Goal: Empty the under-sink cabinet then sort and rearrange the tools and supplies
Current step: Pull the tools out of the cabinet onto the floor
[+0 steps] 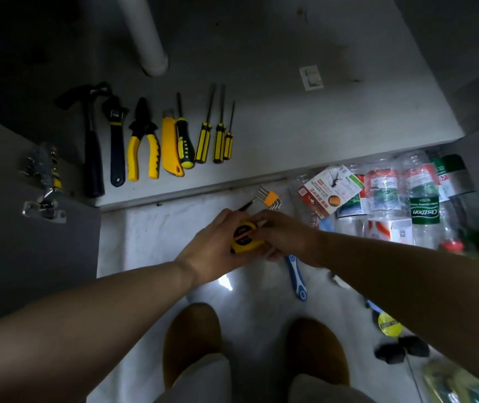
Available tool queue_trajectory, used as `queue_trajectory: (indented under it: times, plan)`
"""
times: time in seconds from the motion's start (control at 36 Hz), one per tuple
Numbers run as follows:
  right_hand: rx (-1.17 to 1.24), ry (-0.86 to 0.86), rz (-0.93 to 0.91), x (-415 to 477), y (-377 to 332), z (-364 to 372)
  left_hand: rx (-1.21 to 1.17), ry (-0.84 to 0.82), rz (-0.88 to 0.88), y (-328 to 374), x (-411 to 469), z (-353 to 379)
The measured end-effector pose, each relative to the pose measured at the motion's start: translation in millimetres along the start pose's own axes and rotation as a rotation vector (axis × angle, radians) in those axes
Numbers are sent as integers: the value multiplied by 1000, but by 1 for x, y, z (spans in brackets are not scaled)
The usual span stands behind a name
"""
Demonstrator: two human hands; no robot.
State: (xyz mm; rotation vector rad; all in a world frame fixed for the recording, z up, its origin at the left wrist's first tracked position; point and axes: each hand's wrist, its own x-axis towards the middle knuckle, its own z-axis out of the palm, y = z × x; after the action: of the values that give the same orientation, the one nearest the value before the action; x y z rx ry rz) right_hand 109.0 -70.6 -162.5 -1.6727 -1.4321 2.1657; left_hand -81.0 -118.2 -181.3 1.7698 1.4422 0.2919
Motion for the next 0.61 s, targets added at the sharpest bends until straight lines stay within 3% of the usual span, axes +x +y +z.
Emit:
queue_trajectory:
  times: [0.19, 0.31, 0.39, 0.5, 0.61]
  plan:
    - [-258, 134, 58, 10, 12, 4, 63, -52, -16, -18, 7, 4]
    - [-660, 164, 42, 15, 15, -1, 263, -98, -79, -38, 9, 0]
    - [-806, 133, 6, 14, 20, -1, 337, -151, -145, -45, 9, -1]
    - [-972, 119, -49, 11, 24, 5, 342, -74, -160, -44, 9, -2]
    - [-1051, 212, -148, 8, 33, 15, 341, -41, -195, -43, 12, -6]
